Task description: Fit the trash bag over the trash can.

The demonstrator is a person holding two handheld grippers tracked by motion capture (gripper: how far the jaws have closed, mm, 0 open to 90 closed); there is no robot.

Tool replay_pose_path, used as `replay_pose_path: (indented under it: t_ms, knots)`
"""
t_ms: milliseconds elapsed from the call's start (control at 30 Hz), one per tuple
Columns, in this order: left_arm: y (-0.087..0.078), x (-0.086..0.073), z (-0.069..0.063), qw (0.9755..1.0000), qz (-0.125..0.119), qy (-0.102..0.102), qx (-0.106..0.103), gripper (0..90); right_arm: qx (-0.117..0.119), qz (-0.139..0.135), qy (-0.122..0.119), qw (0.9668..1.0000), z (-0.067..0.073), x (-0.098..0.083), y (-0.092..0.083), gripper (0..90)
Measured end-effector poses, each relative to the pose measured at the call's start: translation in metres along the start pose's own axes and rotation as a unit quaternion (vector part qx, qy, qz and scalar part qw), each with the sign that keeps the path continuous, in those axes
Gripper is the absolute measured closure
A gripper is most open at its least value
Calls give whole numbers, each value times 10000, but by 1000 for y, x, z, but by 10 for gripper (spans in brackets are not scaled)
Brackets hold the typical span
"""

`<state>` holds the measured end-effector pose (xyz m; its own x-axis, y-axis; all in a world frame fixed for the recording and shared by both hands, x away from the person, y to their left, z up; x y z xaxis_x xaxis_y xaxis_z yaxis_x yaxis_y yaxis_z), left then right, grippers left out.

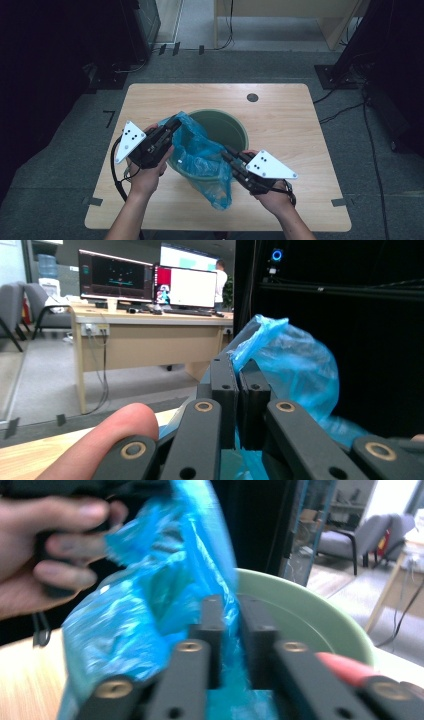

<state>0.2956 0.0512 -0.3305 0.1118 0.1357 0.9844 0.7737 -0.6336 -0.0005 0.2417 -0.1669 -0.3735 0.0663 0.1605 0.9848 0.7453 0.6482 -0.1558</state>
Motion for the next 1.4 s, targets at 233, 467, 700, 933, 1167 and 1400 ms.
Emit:
replay_pose_path:
  t_ms: [233, 467, 700, 933, 1167, 1400]
  knots:
    - [6, -5, 13, 9998, 158, 37, 92, 872, -460, -72, 239, 9986, -31, 0, -5, 900]
    - [22, -8, 26, 9987, 515, 50, 3, 891, -599, 167, 413, 9972, -54, -4, 5, 900]
    - [40, -9, 51, 9956, 920, -149, -82, 893, -838, 472, 559, 9938, -75, -13, 21, 884]
    - [56, -19, 72, 9943, 1025, -276, 59, 889, -991, 483, 327, 9934, -80, -16, 31, 900]
    - [67, -39, 82, 9871, 1192, -1066, -27, 895, -1392, 732, 245, 9873, -98, -22, 44, 900]
    - [58, -52, 90, 9782, 1010, -1795, -278, 900, -1110, 785, 782, 9876, -105, -34, 51, 900]
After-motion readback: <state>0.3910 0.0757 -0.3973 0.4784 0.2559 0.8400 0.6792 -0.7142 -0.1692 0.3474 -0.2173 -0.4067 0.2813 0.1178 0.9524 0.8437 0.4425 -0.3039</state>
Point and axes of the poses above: each handheld gripper's, and its own axes: y roughly forward along the jaws, x roughly out of its top, z roughly to its left, the point moved 5 cm from there along y, roughly forward along the jaws, and after that the axes turned 4 degrees about -y, right-handed, at the moved point
